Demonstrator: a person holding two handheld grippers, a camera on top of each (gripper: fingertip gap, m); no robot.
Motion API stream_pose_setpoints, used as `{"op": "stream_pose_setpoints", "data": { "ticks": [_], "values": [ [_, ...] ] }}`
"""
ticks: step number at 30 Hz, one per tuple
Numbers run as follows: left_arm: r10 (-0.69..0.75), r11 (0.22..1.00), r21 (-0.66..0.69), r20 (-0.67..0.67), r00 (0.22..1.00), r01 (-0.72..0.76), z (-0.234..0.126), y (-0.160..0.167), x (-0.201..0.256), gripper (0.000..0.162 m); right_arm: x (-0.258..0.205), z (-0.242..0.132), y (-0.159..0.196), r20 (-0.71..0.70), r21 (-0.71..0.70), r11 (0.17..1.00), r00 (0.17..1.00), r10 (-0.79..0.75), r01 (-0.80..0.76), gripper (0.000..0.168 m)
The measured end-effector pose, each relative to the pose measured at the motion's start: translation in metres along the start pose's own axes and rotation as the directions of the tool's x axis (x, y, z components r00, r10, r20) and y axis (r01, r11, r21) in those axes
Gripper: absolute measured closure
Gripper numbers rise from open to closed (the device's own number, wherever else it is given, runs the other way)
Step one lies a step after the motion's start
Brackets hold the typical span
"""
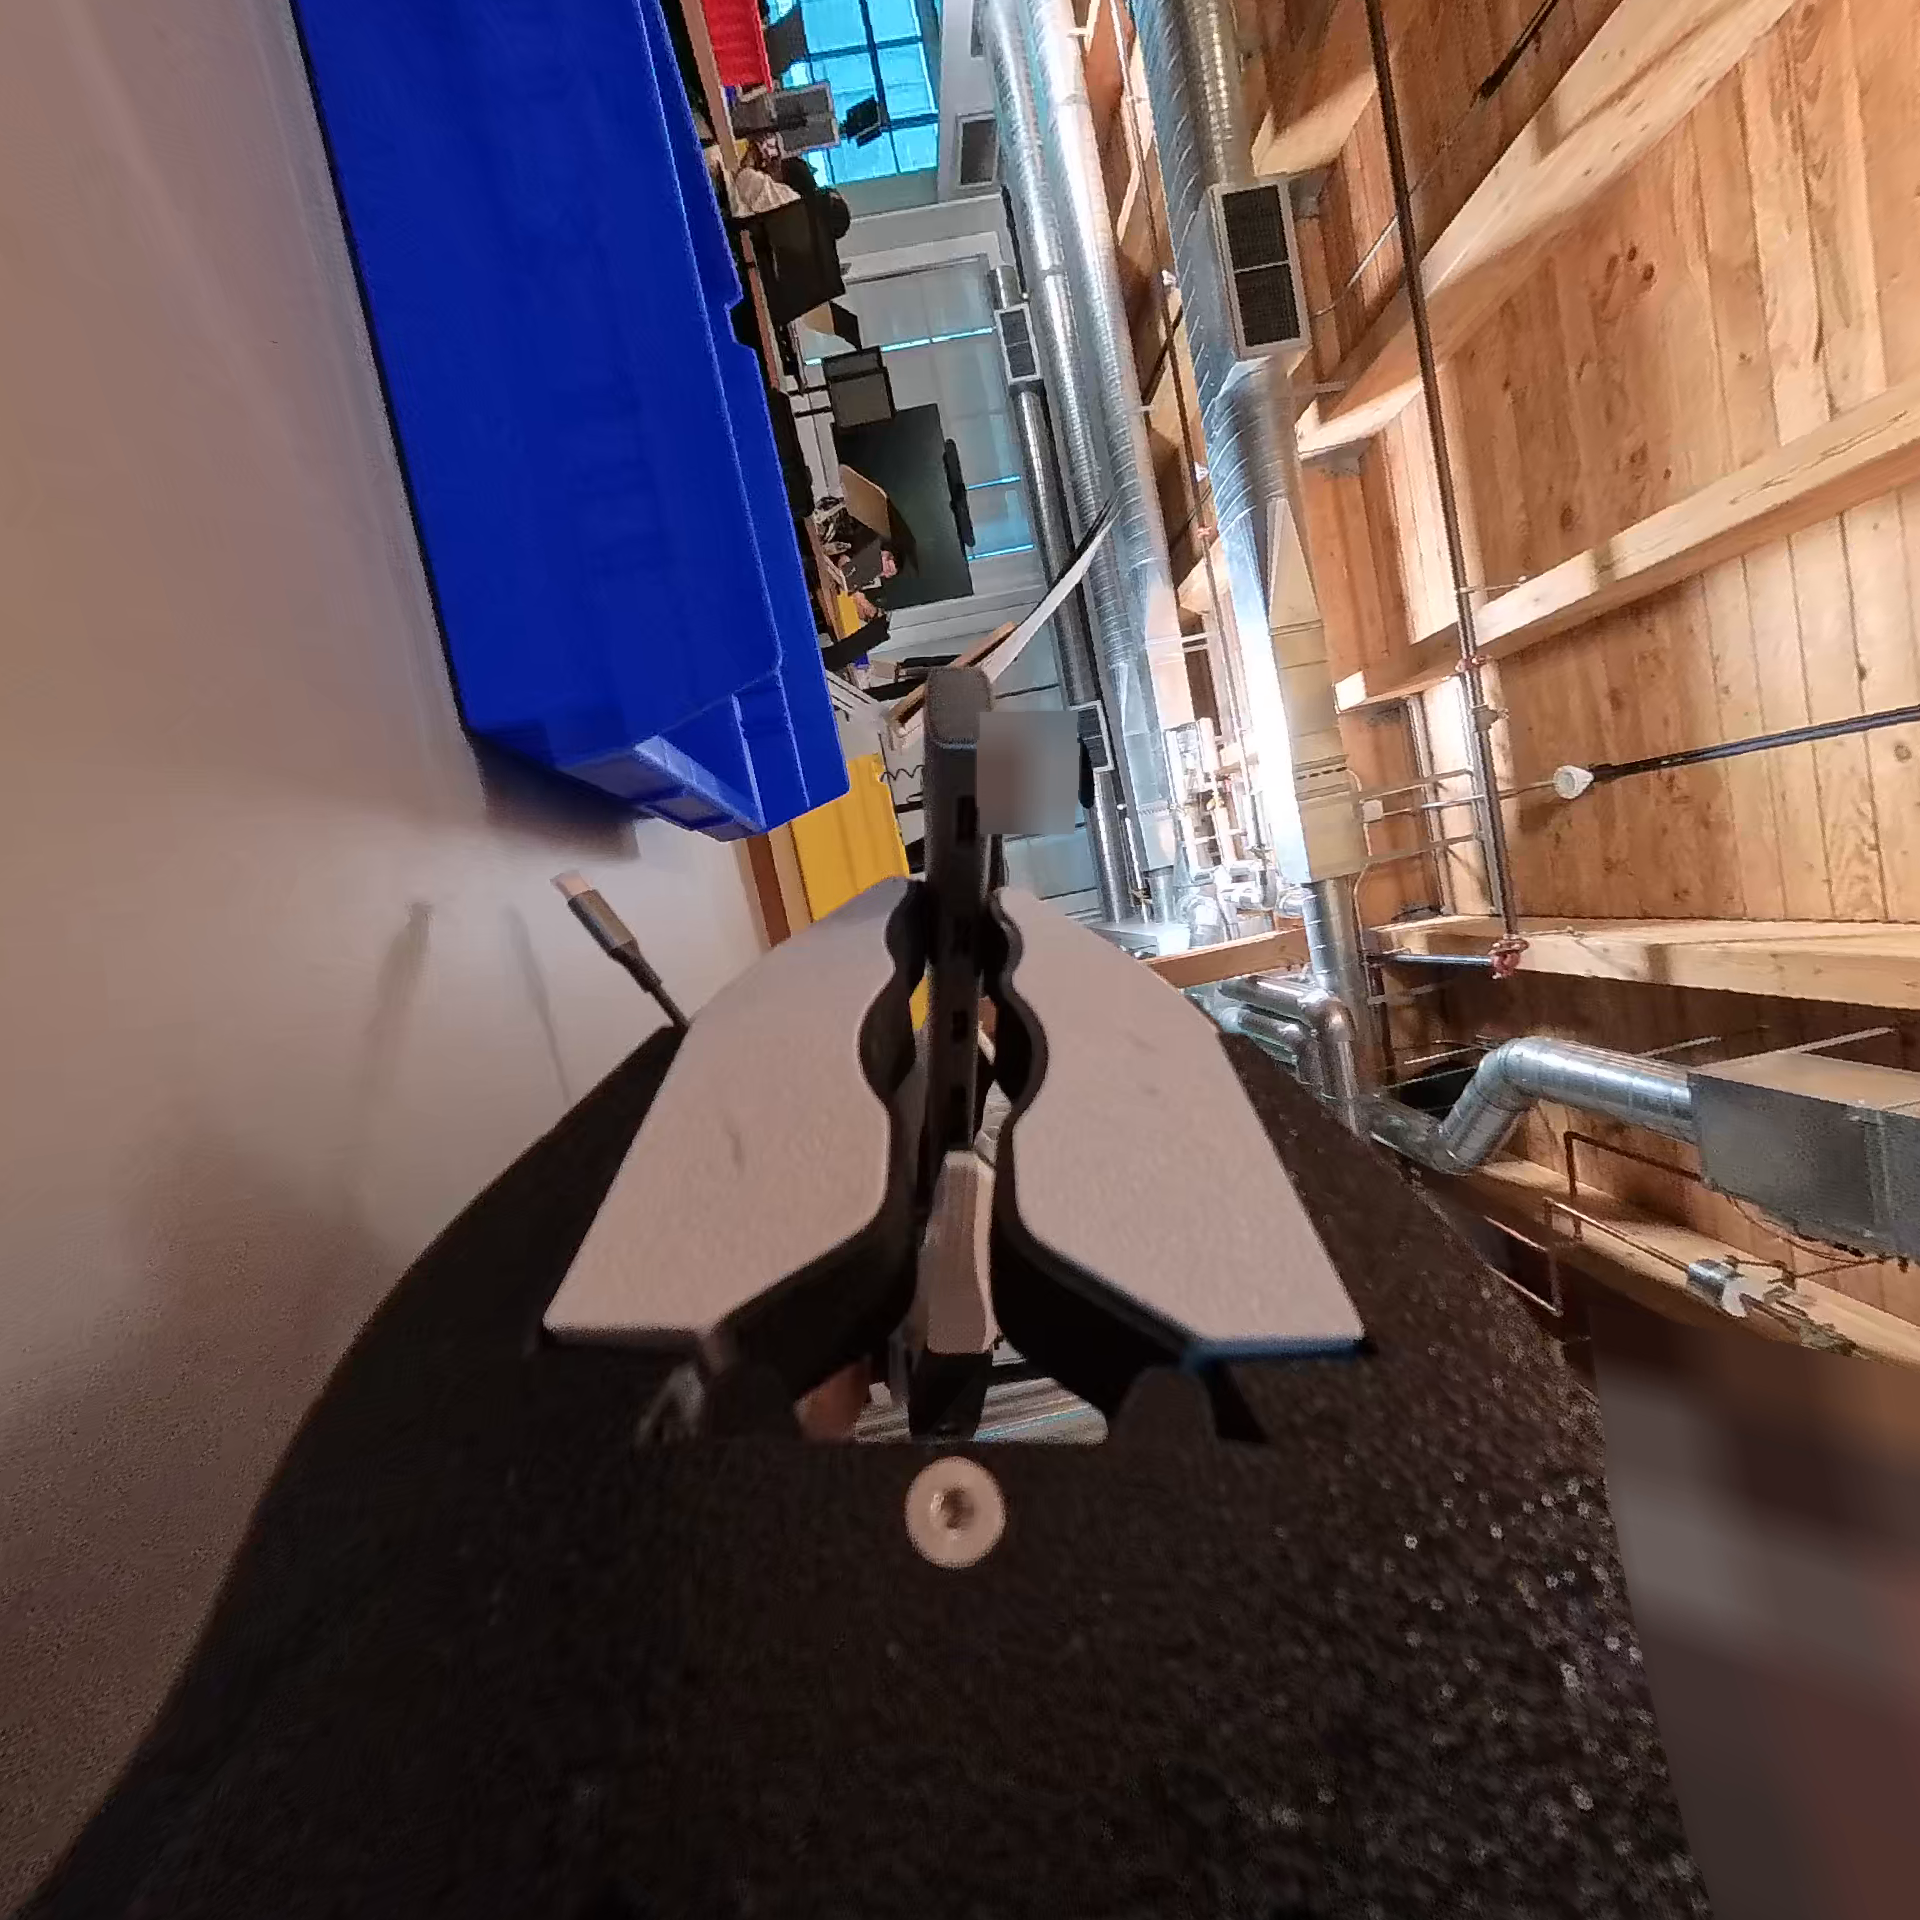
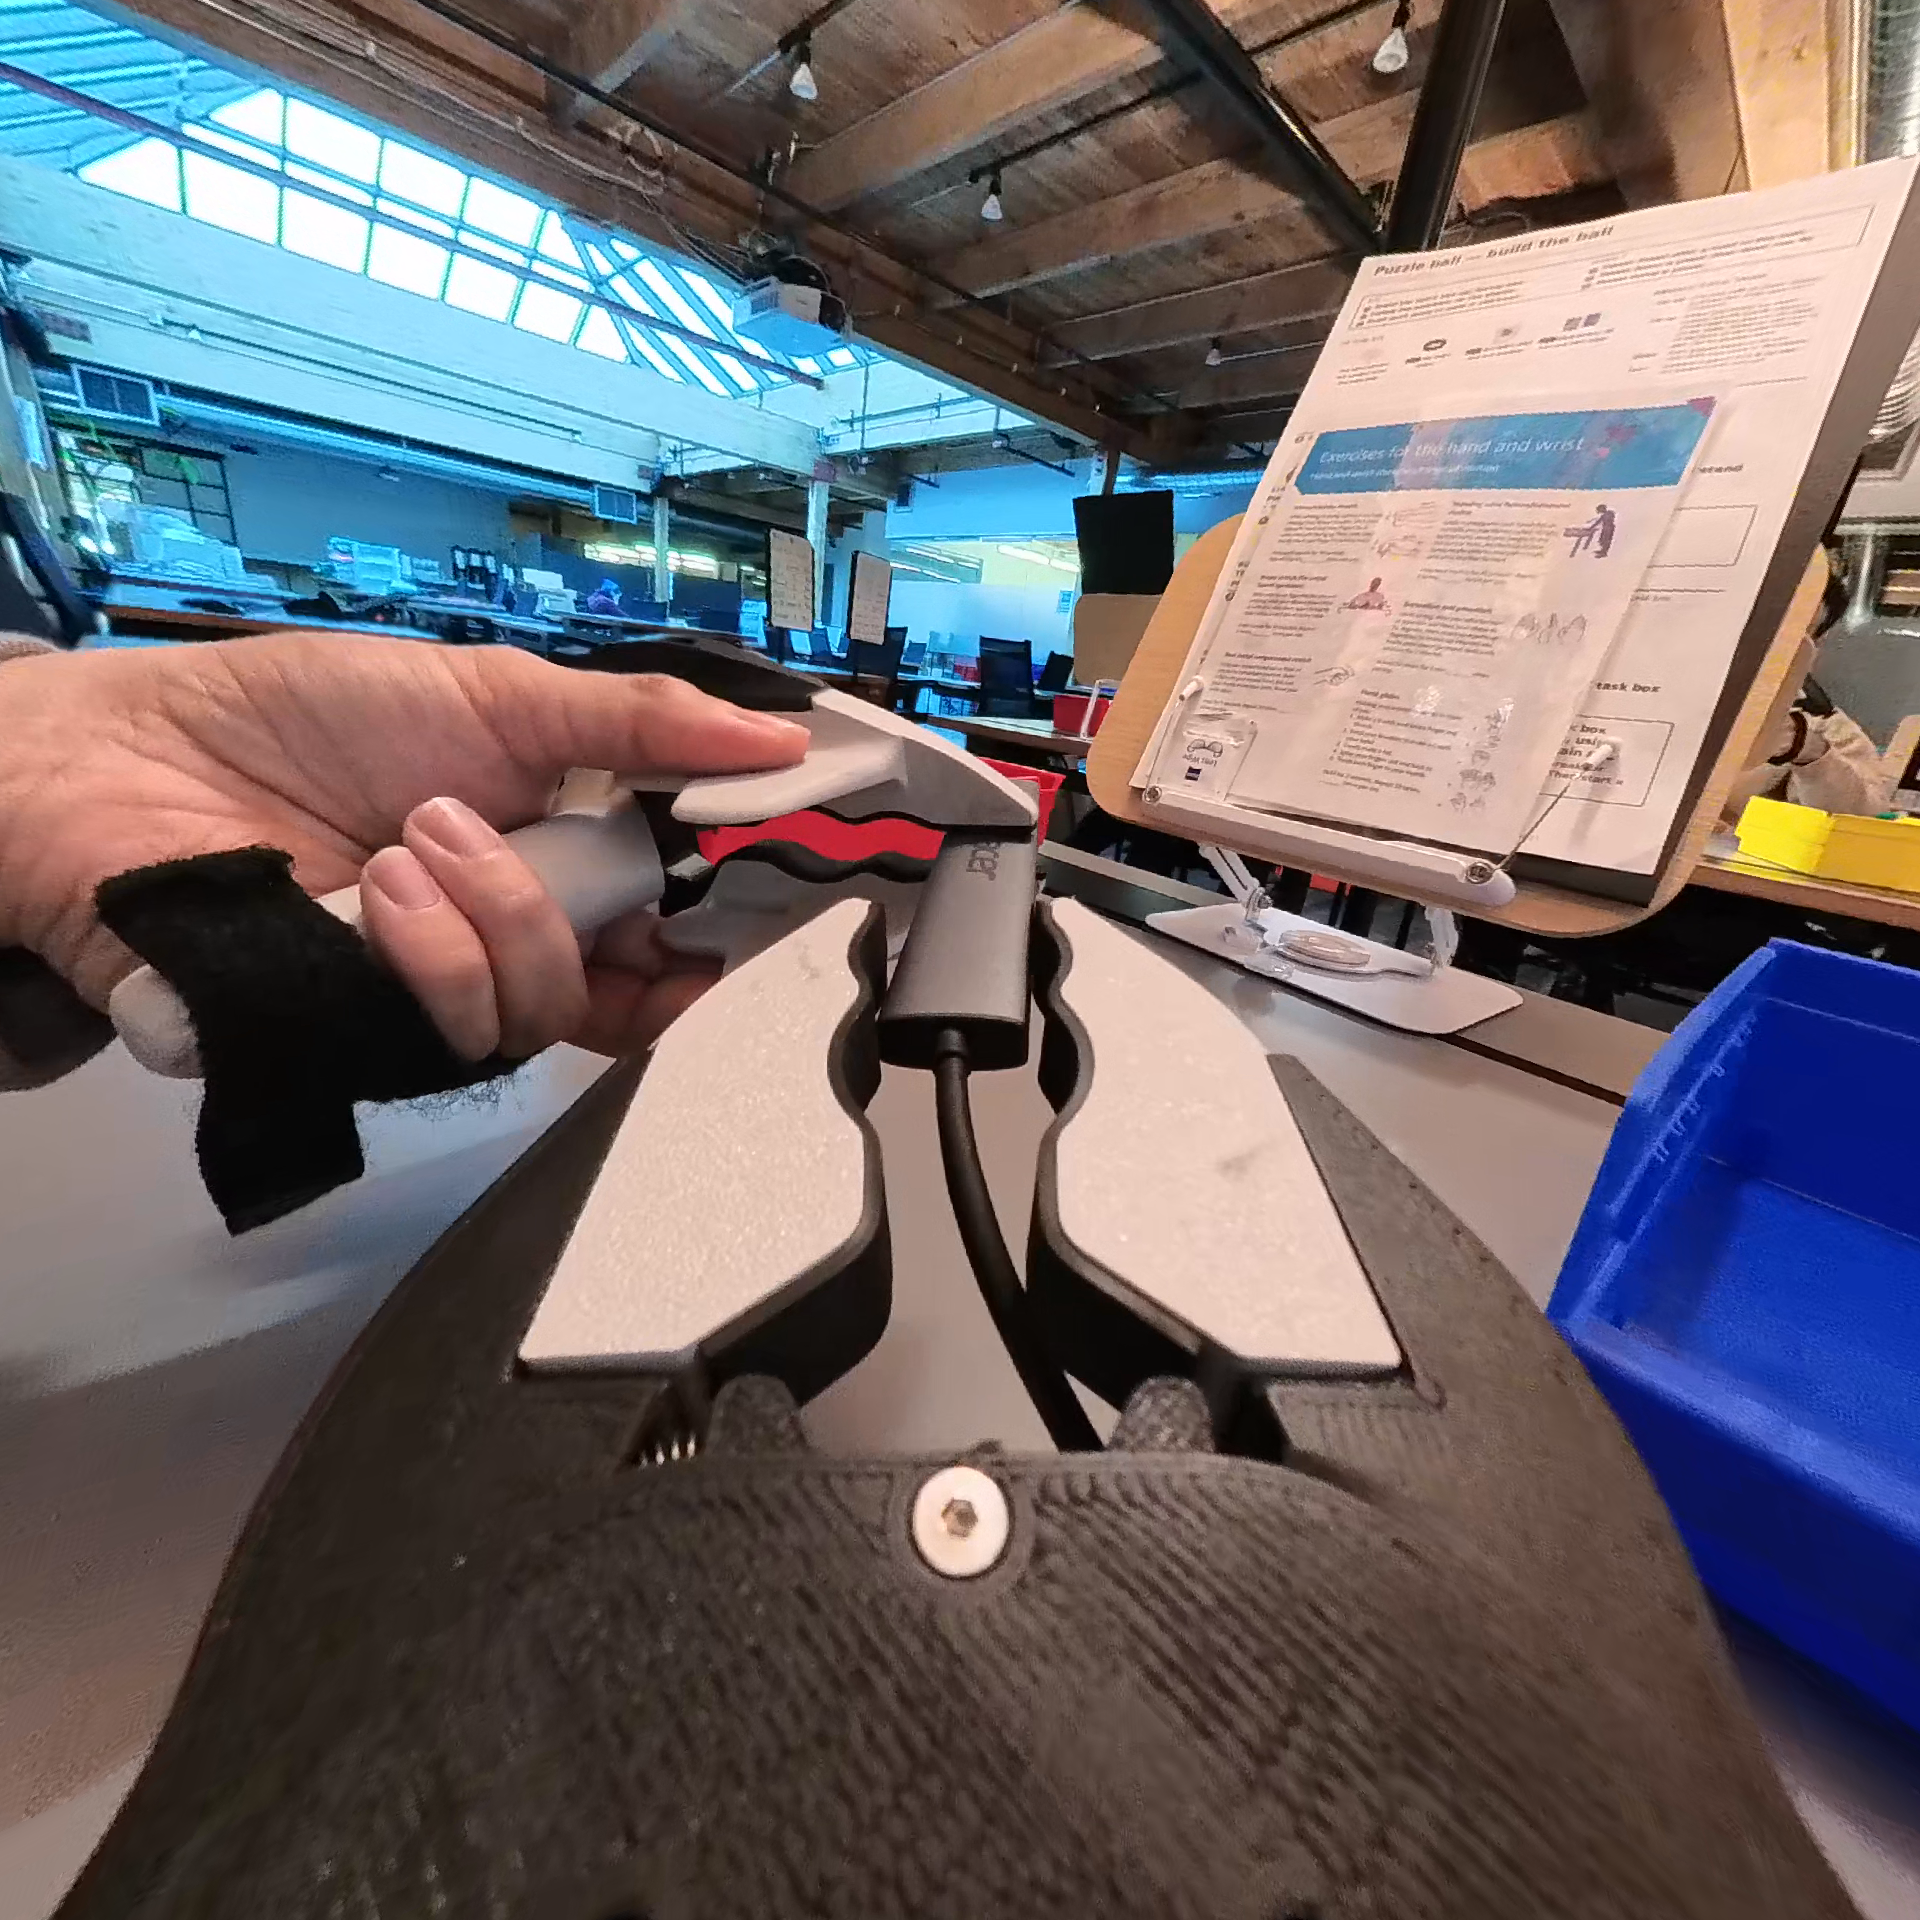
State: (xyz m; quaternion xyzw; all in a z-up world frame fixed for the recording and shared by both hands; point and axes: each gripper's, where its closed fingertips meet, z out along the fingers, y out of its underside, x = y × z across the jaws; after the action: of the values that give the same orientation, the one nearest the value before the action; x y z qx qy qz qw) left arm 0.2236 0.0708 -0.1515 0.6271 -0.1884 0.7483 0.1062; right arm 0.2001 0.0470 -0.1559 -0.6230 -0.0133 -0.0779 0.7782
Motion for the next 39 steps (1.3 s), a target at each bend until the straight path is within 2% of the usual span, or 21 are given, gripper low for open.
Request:
{"op": "stream_pose_setpoints", "data": {
  "ticks": [5, 12, 13, 17, 23, 26, 31, 34, 37, 39],
  "values": [
    [0.069, 0.998, -0.005, 0.053, 0.996, -0.069, -0.001, -0.002, 0.000, 0.152, 0.001, 0.002, 0.005, -0.017, -0.044, 0.999, 1.000, -0.009, 0.008, 0.143],
    [0.351, 0.936, -0.073, 0.121, 0.929, -0.344, -0.001, -0.003, 0.001, 0.143, 0.006, 0.001, 0.007, -0.045, -0.065, 0.997, 0.999, 0.026, -0.029, 0.144],
    [0.370, 0.929, -0.082, 0.129, 0.920, -0.362, -0.001, -0.003, 0.000, 0.147, 0.006, 0.001, 0.007, -0.041, -0.061, 0.997, 0.998, 0.041, -0.044, 0.144],
    [0.439, 0.897, -0.113, 0.096, 0.893, -0.428, 0.002, -0.003, 0.005, 0.149, 0.007, 0.002, 0.008, -0.041, -0.069, 0.996, 0.998, 0.047, -0.050, 0.144],
    [0.363, 0.926, -0.114, 0.008, 0.932, -0.360, 0.005, -0.004, 0.013, 0.152, 0.008, 0.003, 0.008, -0.043, -0.068, 0.996, 0.998, 0.050, -0.053, 0.144],
    [0.270, 0.959, -0.091, 0.010, 0.963, -0.268, 0.005, -0.007, 0.008, 0.152, 0.008, 0.003, 0.009, -0.068, -0.080, 0.996, 0.997, 0.020, -0.026, 0.144],
    [0.281, 0.957, -0.090, 0.074, 0.957, -0.275, 0.003, -0.009, 0.003, 0.152, 0.009, 0.004, 0.010, -0.040, -0.085, 0.994, 0.997, 0.059, -0.063, 0.144],
    [0.198, 0.978, -0.075, 0.074, 0.977, -0.193, 0.006, -0.009, 0.006, 0.153, 0.010, 0.004, 0.008, -0.087, -0.065, 0.998, 0.996, -0.003, -0.003, 0.145],
    [0.144, 0.988, -0.068, 0.080, 0.986, -0.138, 0.007, -0.010, 0.004, 0.153, 0.012, 0.004, 0.008, -0.069, -0.066, 0.997, 0.997, 0.037, -0.041, 0.144],
    [0.158, 0.986, -0.066, 0.092, 0.983, -0.152, 0.007, -0.009, 0.004, 0.153, 0.011, 0.003, 0.008, -0.073, -0.064, 0.997, 0.997, 0.028, -0.033, 0.144]
  ]
}}
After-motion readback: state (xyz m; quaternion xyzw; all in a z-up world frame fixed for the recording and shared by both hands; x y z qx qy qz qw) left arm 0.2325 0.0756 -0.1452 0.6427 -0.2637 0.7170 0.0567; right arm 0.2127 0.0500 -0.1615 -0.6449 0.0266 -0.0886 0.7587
